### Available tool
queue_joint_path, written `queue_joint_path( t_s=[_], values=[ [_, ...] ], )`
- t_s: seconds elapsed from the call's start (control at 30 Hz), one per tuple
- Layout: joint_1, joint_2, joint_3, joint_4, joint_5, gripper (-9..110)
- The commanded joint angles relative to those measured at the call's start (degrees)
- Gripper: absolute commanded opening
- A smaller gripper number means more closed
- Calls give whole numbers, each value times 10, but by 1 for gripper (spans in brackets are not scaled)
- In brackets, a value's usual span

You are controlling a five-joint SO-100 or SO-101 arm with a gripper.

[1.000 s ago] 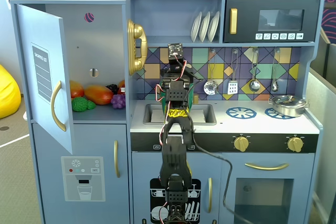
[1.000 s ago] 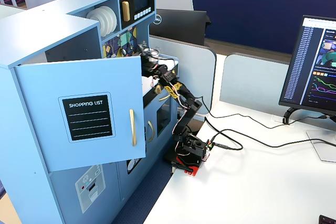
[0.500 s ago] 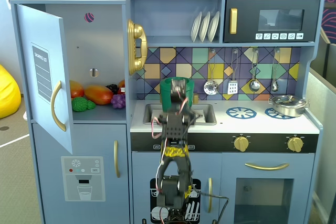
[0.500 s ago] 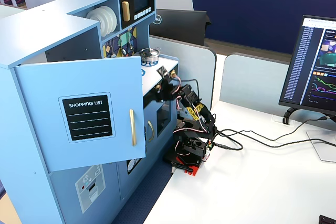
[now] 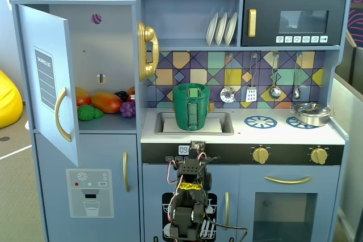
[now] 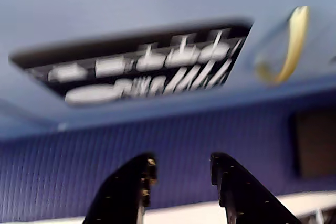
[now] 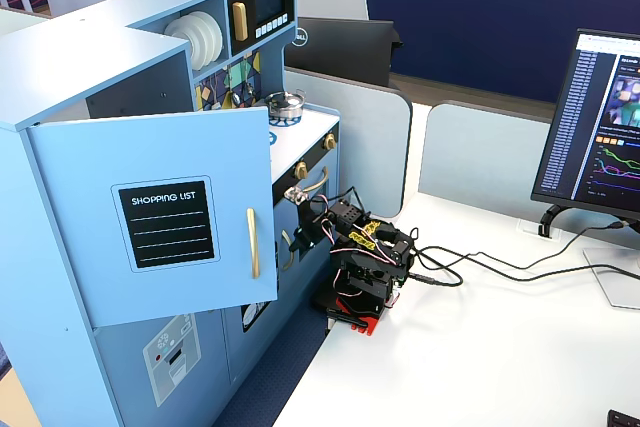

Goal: Pick up the lid from the counter and put it on the green recipient

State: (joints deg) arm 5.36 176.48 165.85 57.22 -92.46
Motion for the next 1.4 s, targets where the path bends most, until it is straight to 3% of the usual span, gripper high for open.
queue_joint_path(
  t_s=[0.0, 0.13, 0.57, 0.7, 1.37],
  values=[
    [-20, 35, 34, 40, -18, 0],
    [-25, 55, 58, 68, 21, 0],
    [-53, 56, 58, 298, -2, 2],
    [-54, 56, 58, 306, 61, 2],
    [-24, 56, 58, 306, 60, 2]
  ],
)
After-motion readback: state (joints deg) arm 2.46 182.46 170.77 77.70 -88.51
